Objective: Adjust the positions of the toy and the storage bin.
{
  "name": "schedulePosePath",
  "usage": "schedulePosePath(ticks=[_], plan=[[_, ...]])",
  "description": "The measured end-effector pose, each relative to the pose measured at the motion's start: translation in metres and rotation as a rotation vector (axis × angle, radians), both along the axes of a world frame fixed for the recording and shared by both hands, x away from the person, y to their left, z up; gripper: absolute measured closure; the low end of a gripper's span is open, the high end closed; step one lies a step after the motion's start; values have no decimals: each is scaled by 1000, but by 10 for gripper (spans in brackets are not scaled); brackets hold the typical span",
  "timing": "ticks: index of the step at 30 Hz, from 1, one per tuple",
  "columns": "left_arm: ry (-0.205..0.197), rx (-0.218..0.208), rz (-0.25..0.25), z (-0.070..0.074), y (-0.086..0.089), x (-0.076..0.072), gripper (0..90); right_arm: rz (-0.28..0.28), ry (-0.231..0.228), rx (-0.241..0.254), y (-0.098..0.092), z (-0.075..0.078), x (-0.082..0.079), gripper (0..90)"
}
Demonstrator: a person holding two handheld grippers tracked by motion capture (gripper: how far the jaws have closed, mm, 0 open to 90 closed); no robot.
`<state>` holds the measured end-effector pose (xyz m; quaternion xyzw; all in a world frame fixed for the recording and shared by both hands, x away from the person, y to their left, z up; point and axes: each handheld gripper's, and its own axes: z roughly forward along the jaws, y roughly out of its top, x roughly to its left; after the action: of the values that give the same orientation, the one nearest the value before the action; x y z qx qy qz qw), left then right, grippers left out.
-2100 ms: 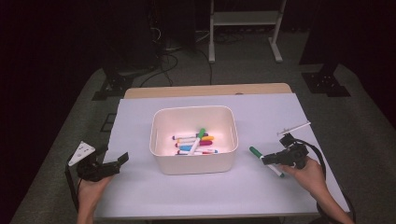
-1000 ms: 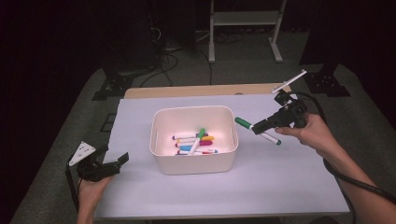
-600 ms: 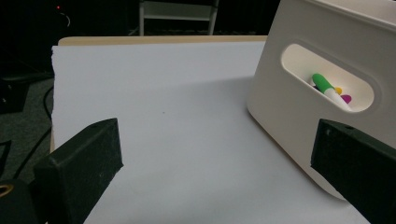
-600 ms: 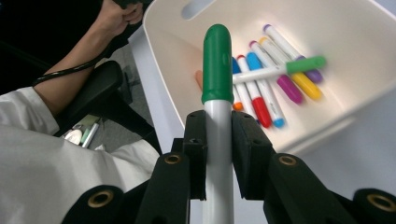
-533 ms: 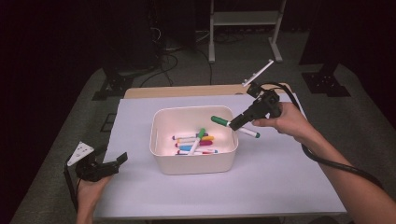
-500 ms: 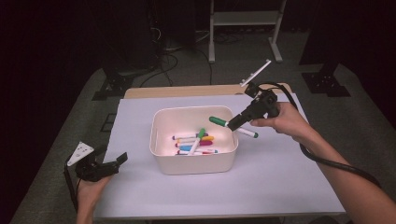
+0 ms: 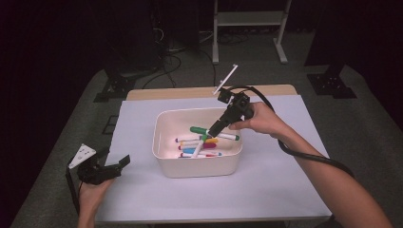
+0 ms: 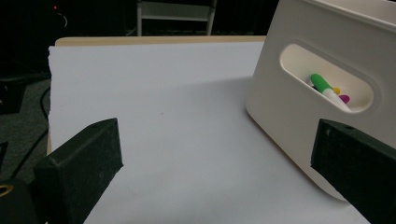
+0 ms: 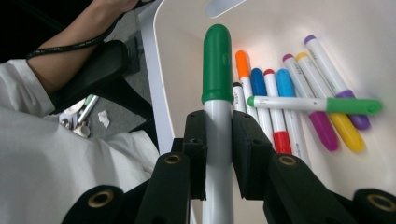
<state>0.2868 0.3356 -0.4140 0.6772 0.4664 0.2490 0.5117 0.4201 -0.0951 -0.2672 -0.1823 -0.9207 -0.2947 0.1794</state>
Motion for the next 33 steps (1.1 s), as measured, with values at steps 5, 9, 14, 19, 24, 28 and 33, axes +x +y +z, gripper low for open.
schedulePosePath(ticks=[5, 9, 14, 19, 24, 28, 33], plan=[[0, 1, -4, 0, 0, 2, 7, 47, 10, -31, 25, -12, 4, 754], [1, 3, -10, 0, 0, 2, 7, 77, 6, -58, 37, -20, 4, 754], [-2, -7, -3, 0, 1, 2, 7, 97, 9, -82, 47, -27, 2, 754], [-7, -12, 2, 1, 3, 1, 7, 116, 8, -103, 56, -33, 0, 754], [-6, -14, 1, 0, 3, 2, 7, 125, 11, -119, 59, -41, -1, 754], [-6, -16, 0, 1, 3, 2, 7, 123, 22, -136, 63, -44, -2, 754], [-6, -18, 0, 1, 3, 2, 7, 130, 23, -142, 66, -48, -3, 753]])
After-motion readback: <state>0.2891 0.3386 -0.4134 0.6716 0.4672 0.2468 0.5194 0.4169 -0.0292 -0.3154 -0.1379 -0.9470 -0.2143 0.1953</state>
